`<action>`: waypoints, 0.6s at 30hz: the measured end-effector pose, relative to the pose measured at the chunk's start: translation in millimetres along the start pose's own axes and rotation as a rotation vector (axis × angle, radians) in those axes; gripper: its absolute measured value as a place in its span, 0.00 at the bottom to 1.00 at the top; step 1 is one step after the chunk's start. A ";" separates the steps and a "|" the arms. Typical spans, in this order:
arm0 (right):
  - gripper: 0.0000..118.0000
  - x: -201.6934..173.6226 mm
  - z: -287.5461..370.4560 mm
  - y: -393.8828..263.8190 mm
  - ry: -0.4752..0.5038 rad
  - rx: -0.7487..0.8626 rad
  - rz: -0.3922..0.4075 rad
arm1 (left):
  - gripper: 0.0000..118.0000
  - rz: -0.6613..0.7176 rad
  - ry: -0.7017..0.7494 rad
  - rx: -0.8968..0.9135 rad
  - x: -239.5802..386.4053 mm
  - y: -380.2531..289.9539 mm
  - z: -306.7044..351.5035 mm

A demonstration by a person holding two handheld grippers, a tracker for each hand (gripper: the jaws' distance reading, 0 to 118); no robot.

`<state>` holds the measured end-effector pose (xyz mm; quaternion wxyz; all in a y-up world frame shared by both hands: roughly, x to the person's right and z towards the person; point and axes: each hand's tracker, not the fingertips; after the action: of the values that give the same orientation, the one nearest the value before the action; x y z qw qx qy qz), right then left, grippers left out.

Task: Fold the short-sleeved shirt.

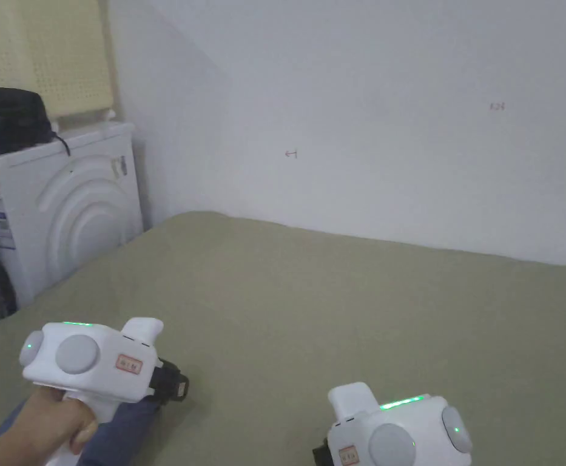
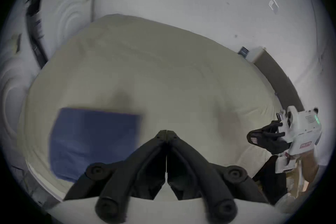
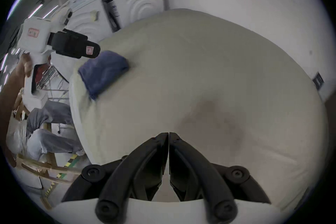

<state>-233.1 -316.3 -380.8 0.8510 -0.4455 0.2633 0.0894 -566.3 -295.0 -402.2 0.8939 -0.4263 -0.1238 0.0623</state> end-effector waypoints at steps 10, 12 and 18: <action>0.06 192.4 138.9 -125.9 -0.291 0.083 -0.234 | 0.01 -0.034 -0.095 0.126 261.7 -19.8 -26.7; 0.06 217.0 158.7 -142.0 -0.329 0.099 -0.283 | 0.01 -0.052 -0.085 0.151 288.1 -28.4 -21.1; 0.06 249.4 198.6 -156.8 -0.390 0.182 -0.367 | 0.01 -0.150 -0.023 0.223 326.0 -24.0 -9.7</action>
<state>111.6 -269.0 -308.6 0.9240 -0.3820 0.0164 -0.0061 -250.0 -246.6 -334.5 0.9364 -0.3130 -0.1579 0.0137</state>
